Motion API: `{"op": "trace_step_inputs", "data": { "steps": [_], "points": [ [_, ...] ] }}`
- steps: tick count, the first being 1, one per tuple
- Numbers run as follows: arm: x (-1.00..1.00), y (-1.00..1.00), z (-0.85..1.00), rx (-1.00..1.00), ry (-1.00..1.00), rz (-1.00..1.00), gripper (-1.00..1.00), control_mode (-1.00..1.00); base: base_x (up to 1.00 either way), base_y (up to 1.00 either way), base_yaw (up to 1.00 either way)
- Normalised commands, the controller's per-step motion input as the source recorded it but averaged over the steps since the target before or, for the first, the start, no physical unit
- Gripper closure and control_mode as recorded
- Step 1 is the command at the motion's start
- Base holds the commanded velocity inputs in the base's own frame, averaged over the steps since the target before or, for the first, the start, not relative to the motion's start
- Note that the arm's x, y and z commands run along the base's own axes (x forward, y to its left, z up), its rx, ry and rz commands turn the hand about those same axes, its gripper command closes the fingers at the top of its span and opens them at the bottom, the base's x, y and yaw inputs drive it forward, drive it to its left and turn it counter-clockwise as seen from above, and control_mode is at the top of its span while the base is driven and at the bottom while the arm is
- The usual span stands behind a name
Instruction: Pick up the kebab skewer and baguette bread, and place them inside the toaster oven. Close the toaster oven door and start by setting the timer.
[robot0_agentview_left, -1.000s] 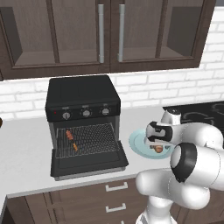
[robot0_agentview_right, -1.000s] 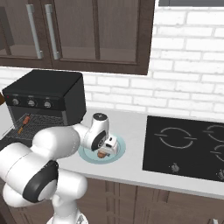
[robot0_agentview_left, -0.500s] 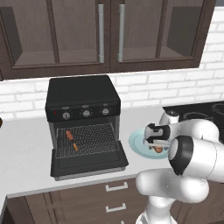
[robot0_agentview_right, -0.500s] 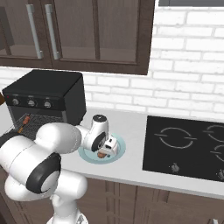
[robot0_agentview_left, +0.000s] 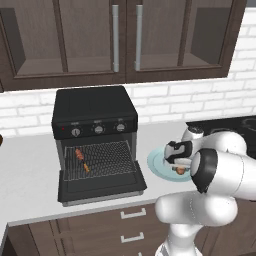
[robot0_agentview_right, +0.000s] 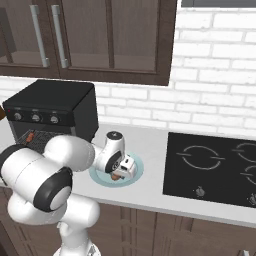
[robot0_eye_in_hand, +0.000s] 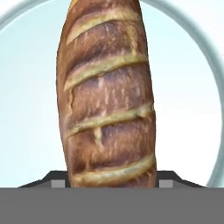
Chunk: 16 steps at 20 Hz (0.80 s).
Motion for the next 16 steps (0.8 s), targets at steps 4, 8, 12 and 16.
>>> {"op": "trace_step_inputs", "data": {
  "steps": [4, 8, 12, 16],
  "points": [
    [0.00, 0.00, 0.04, 0.00, -0.01, -0.04, 1.00, -1.00, 0.00, 0.00, 0.00],
    [-0.44, 0.19, 0.96, 0.00, -0.08, 0.00, 1.00, -1.00, 0.00, 0.00, 0.00],
    [-0.82, 0.50, 0.96, 0.00, -0.03, 0.00, 1.00, -1.00, 0.00, 0.00, 0.00],
    [-0.88, 0.75, 0.62, 0.00, 0.00, 0.01, 1.00, -1.00, 0.00, 0.00, 0.00]
  ]
}}
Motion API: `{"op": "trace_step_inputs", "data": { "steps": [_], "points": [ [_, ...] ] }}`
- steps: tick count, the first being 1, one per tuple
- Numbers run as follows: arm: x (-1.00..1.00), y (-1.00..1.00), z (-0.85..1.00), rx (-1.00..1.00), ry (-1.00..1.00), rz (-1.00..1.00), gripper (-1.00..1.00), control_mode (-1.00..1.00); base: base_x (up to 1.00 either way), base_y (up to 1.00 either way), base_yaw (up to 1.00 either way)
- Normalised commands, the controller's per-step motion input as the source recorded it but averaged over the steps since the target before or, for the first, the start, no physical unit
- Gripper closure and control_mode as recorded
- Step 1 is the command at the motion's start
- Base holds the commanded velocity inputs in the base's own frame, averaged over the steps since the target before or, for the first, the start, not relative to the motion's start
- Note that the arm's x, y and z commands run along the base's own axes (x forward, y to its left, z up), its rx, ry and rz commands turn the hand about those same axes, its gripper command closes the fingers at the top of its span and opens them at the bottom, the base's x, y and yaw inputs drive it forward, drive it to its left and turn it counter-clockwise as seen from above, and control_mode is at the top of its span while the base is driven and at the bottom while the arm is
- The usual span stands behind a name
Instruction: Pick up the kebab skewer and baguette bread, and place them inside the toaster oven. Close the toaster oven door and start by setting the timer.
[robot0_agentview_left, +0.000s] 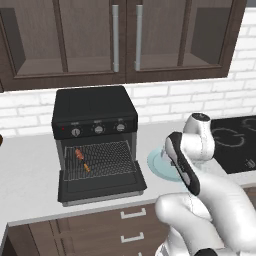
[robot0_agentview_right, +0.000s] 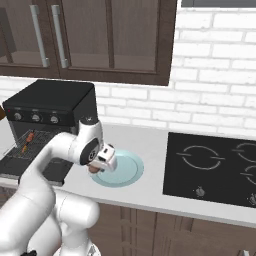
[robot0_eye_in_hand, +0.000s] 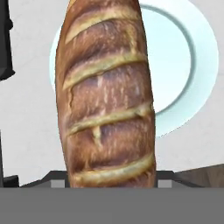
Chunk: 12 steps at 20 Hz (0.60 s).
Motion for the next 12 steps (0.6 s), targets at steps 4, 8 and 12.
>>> {"op": "trace_step_inputs", "data": {
  "steps": [4, 8, 12],
  "points": [
    [-0.57, 0.97, 0.47, 0.00, 0.00, 0.05, 1.00, -1.00, 0.00, 0.00, 0.00],
    [-0.26, 0.96, 0.63, 0.00, 0.00, 0.07, 1.00, -1.00, 0.00, 0.00, 0.00],
    [-0.21, 0.93, 0.44, 0.00, 0.00, 0.07, 1.00, -1.00, 0.00, 0.00, 0.00]
  ]
}}
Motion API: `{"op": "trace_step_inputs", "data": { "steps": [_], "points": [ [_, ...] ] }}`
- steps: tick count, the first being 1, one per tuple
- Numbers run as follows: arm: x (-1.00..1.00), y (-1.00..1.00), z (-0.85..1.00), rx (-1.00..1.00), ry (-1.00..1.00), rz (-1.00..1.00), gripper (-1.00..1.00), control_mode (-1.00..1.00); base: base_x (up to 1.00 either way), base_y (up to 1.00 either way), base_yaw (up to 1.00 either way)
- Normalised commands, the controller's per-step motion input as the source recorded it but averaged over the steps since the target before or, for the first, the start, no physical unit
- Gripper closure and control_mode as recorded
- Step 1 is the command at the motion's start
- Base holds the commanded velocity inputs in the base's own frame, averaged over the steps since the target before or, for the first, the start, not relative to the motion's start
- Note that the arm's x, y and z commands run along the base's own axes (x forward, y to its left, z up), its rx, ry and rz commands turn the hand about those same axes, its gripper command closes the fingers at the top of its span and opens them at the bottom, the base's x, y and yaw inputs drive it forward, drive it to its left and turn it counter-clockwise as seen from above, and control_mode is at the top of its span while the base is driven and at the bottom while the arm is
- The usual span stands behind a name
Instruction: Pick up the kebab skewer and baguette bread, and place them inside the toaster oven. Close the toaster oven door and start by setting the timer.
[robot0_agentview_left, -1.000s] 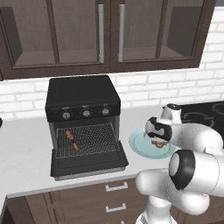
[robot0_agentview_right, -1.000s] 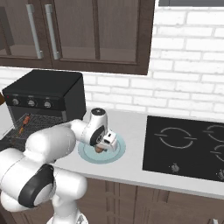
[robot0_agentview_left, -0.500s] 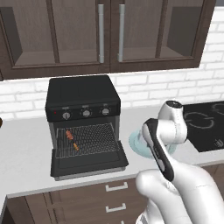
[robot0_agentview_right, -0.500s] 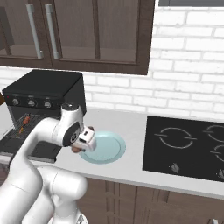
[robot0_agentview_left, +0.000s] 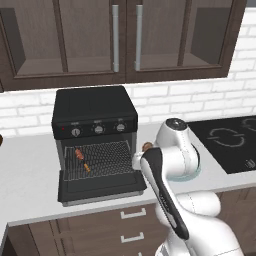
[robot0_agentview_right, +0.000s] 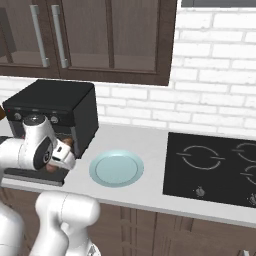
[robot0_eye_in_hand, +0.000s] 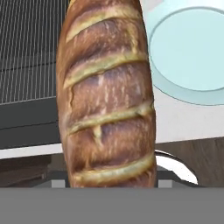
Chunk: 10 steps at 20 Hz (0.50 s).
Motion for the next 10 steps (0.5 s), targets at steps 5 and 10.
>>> {"op": "trace_step_inputs", "data": {
  "steps": [5, 10],
  "points": [
    [-0.05, 0.89, 0.27, 0.00, 0.00, 0.07, 1.00, -1.00, 0.00, 0.00, 0.00],
    [0.20, 0.61, 0.01, -0.01, 0.00, 0.08, 1.00, -1.00, 0.00, 0.00, 0.00]
  ]
}}
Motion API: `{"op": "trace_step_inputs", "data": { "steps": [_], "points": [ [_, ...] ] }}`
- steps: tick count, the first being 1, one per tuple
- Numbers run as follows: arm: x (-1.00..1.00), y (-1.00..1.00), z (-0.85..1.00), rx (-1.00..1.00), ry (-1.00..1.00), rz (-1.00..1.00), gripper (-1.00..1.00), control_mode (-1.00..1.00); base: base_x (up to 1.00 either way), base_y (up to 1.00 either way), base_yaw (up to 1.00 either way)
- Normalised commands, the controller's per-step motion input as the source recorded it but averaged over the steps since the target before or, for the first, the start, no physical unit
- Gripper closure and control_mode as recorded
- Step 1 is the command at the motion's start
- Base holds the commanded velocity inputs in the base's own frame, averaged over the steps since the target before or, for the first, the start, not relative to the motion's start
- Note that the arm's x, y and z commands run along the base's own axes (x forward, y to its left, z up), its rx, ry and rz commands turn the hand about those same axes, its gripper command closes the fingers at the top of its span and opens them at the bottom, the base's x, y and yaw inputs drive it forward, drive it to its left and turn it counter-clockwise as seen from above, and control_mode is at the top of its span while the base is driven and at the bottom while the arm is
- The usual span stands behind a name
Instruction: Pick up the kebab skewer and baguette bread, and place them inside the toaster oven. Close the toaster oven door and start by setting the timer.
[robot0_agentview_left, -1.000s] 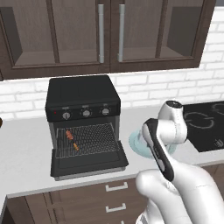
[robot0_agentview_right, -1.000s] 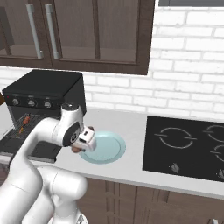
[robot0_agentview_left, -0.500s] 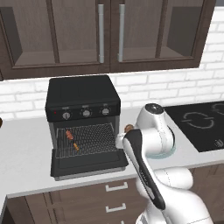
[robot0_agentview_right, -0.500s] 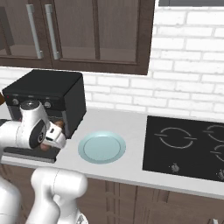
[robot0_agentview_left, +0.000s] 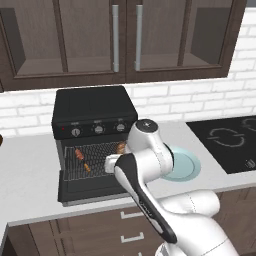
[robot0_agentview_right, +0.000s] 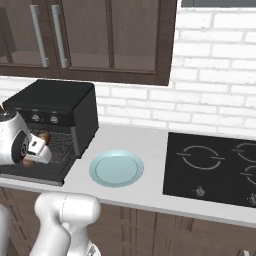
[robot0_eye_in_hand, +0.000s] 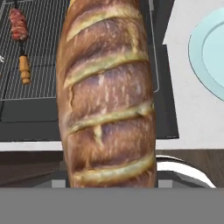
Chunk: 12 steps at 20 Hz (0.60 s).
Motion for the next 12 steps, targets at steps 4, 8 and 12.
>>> {"op": "trace_step_inputs", "data": {
  "steps": [4, 8, 12],
  "points": [
    [0.40, 0.06, 0.00, -0.03, 0.00, 0.04, 1.00, -1.00, 0.00, 0.00, 0.00],
    [0.18, 0.18, -0.15, -0.03, 0.09, 0.01, 1.00, -1.00, 0.00, 0.00, 0.00],
    [0.32, 0.17, -0.09, -0.01, 0.08, 0.00, 1.00, -1.00, 0.00, 0.00, 0.00]
  ]
}}
